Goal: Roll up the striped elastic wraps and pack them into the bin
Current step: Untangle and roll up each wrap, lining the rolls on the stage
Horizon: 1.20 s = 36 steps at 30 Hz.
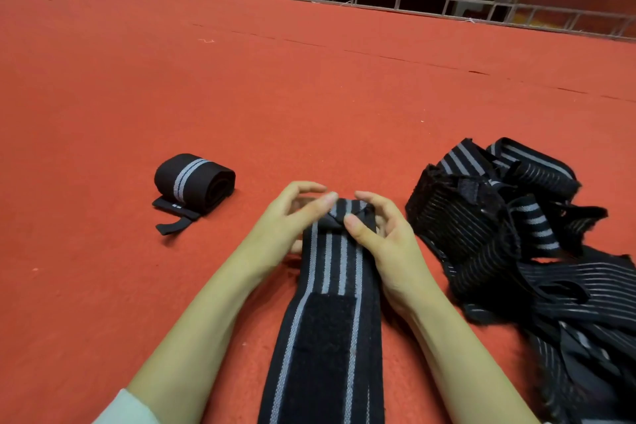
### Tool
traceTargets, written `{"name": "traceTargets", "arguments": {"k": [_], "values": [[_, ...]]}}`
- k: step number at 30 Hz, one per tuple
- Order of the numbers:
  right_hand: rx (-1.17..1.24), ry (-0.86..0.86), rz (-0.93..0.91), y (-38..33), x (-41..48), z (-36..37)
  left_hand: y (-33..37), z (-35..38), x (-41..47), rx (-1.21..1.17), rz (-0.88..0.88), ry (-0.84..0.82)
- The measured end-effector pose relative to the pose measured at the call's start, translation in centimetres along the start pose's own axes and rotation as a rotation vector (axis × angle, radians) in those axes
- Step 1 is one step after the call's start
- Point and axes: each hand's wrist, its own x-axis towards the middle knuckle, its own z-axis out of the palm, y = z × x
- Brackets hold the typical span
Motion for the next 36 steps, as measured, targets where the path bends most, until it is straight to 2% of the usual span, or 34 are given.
{"name": "traceTargets", "arguments": {"k": [7, 10, 15, 18, 21, 23, 26, 28, 31, 36], "values": [[-0.130, -0.096, 0.092, 0.7, -0.2, 0.5, -0.6, 1.2, -0.5, 0.230, -0.032, -0.045], [-0.188, -0.113, 0.070, 0.6, -0.3, 0.5, -0.5, 1.1, -0.8, 0.238, -0.063, -0.095], [-0.034, -0.035, 0.089, 0.8, 0.1, 0.6, -0.1, 0.1, -0.3, 0.264, 0.224, -0.034], [0.100, -0.045, 0.161, 0.1, 0.2, 0.5, -0.1, 0.5, -0.3, 0.245, 0.266, -0.044], [0.118, 0.000, 0.129, 0.1, 0.3, 0.2, -0.3, 0.7, -0.2, 0.243, 0.278, -0.051], [0.129, 0.033, 0.104, 0.2, 0.3, 0.3, -0.3, 0.5, 0.0, 0.256, 0.255, -0.076], [0.106, 0.020, 0.082, 0.4, 0.3, 0.4, 0.1, 0.6, -0.3, 0.139, 0.082, -0.128], [0.085, -0.010, 0.057, 0.4, 0.2, 0.4, 0.1, 0.8, -0.4, 0.108, -0.026, -0.104], [0.067, -0.004, 0.036, 0.2, 0.2, 0.1, -0.2, 0.7, -0.2, 0.195, 0.001, -0.074], [0.018, 0.001, 0.100, 0.5, 0.4, -0.2, -0.2, -0.1, 0.1, 0.262, 0.128, 0.019]]}}
